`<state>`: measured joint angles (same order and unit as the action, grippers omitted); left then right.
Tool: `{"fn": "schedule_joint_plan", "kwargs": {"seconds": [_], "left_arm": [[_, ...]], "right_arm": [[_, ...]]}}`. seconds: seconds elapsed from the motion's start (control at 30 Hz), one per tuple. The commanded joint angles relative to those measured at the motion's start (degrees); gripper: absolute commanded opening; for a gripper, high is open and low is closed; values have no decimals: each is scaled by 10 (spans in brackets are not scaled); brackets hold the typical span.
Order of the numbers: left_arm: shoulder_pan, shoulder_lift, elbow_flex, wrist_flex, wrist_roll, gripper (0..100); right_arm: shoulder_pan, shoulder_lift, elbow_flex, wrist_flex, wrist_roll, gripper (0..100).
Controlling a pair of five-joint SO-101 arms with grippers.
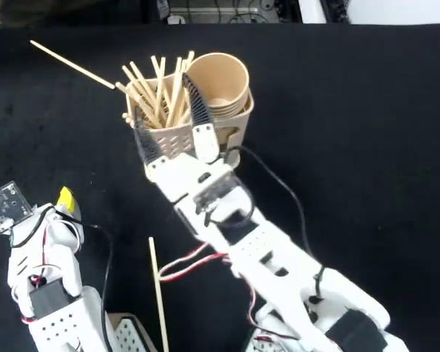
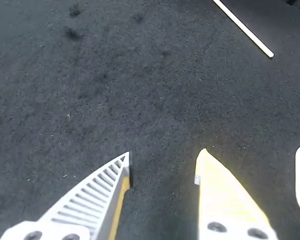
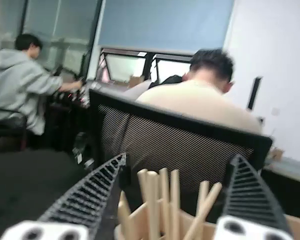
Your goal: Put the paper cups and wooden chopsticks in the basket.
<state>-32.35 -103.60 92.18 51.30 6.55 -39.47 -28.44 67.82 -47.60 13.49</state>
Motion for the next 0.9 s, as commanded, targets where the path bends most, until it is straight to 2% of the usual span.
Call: {"fn": "schedule_joint_plan", "kwargs": {"seconds": [0.0,0.07,0.13,0.23,0.3,0.37,0.43,0.53,0.7,0.87], "left_arm": [[0,-5,0,2,-5,216],[0,-5,0,2,-5,216],[0,-5,0,2,-5,216],[0,-5,0,2,-5,216],[0,-5,0,2,-4,216],[0,-5,0,2,-4,216],[0,-5,0,2,-4,216],[0,-5,0,2,-4,216],[0,-5,0,2,-4,216],[0,-5,0,2,-4,216]], "right_arm": [[-49,-89,5,140,-11,208],[-56,-157,3,258,-60,165],[-43,-235,-9,397,-140,163],[-31,-332,-56,672,-260,188],[-55,-361,-94,843,-321,200],[-92,-355,-120,955,-364,198],[-127,-329,-125,997,-389,198],[-153,-245,-123,1003,-424,198],[-173,-19,-145,1000,-478,198],[-193,182,-233,1000,-541,198]]}}
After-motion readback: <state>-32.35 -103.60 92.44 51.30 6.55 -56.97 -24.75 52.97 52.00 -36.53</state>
